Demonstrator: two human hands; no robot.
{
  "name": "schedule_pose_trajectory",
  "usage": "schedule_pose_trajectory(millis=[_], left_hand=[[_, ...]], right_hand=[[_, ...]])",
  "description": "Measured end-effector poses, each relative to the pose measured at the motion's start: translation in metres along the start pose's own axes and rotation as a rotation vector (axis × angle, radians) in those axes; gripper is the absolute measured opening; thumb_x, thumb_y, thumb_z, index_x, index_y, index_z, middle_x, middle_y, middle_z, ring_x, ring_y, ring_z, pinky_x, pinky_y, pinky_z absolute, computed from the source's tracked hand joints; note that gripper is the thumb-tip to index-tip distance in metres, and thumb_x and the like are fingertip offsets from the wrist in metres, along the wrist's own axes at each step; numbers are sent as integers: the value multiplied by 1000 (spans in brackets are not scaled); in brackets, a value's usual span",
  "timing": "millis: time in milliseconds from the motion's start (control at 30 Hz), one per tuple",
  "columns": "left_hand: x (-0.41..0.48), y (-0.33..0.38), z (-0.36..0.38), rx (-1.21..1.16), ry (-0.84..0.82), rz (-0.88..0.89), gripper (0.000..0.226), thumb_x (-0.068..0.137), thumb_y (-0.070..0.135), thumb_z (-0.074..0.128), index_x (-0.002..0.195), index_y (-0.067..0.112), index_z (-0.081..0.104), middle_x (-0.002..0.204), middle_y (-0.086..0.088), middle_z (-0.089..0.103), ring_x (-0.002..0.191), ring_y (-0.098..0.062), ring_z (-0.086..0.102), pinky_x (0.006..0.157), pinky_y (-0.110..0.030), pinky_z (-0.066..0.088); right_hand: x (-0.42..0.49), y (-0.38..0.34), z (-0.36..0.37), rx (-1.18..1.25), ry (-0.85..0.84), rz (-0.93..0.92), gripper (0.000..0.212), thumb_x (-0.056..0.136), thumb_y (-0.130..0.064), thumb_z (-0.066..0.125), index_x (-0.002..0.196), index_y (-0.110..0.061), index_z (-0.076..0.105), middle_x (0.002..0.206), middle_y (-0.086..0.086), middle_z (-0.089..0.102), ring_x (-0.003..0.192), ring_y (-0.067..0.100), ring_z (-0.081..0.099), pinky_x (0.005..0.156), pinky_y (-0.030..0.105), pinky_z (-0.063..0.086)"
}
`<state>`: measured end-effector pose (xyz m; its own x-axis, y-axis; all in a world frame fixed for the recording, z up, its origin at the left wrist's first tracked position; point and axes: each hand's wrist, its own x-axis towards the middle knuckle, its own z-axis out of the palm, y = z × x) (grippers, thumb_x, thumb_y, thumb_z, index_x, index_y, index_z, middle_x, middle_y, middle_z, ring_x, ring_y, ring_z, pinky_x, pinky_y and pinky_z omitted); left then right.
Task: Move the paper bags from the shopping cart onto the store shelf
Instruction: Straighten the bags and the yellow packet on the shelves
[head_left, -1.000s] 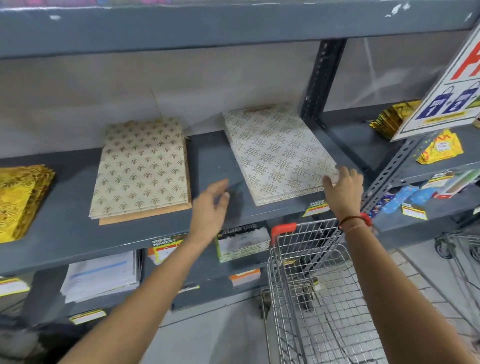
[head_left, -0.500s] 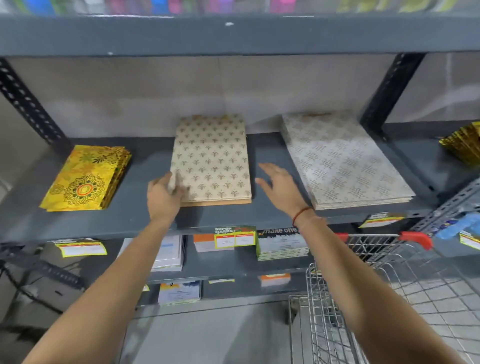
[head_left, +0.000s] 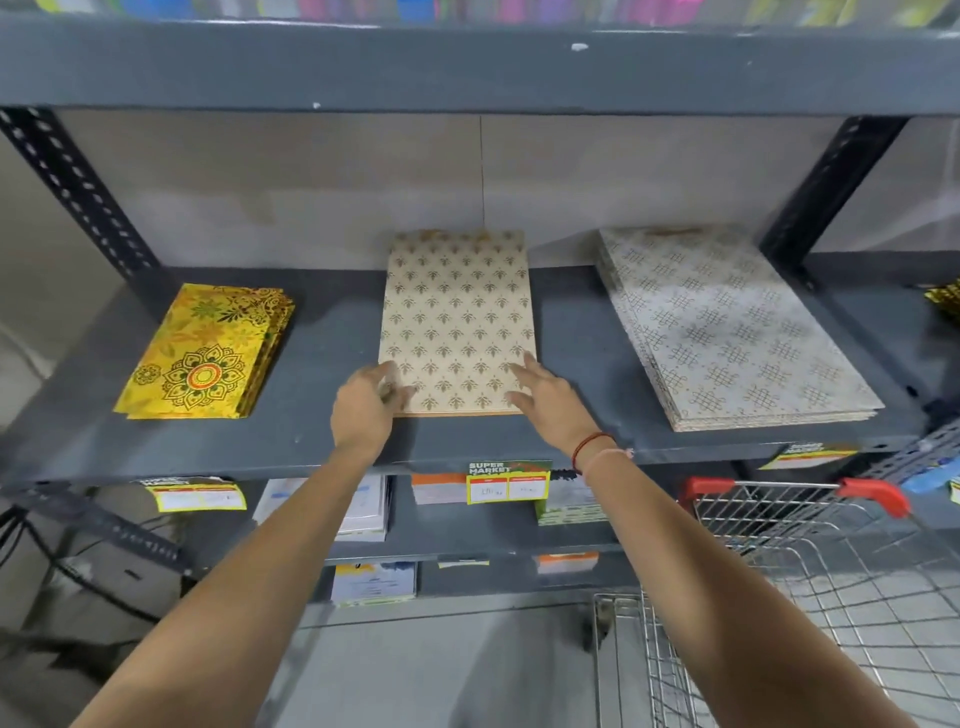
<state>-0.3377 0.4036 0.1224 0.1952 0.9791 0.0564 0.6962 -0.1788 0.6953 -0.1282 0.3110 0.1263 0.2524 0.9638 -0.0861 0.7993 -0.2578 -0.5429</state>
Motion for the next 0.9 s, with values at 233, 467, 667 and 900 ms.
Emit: schedule_pose_trajectory(millis=[233, 467, 667, 900], left_hand=[[20, 6, -4, -41, -83, -162, 53, 73, 28, 79, 116, 4, 58, 116, -14, 66, 107, -34, 61, 84, -40, 52], [9, 14, 6, 3, -11, -270, 44, 80, 32, 73, 103, -4, 66, 107, -23, 69, 99, -40, 64, 81, -45, 56], [13, 7, -1, -24, -86, -278, 45, 76, 31, 76, 108, 1, 66, 113, -18, 68, 100, -35, 65, 80, -40, 56], [8, 7, -8, -19, -103, -182, 46, 78, 35, 74, 112, 5, 65, 116, -14, 68, 100, -33, 64, 74, -35, 52]], right_hand=[[10, -8, 4, 133, 79, 149, 52, 91, -13, 61, 139, -3, 43, 155, 14, 29, 140, 28, 35, 115, 31, 26], [11, -24, 13, 117, 283, 358, 40, 88, -17, 65, 118, 6, 56, 120, 22, 64, 112, 33, 61, 91, 36, 51], [9, -33, 9, 118, 251, 484, 31, 86, -21, 66, 99, 7, 61, 104, 24, 69, 98, 36, 66, 74, 35, 54], [7, -26, -1, 218, 261, 505, 32, 84, -25, 66, 98, 3, 64, 105, 19, 70, 96, 35, 66, 70, 30, 49]])
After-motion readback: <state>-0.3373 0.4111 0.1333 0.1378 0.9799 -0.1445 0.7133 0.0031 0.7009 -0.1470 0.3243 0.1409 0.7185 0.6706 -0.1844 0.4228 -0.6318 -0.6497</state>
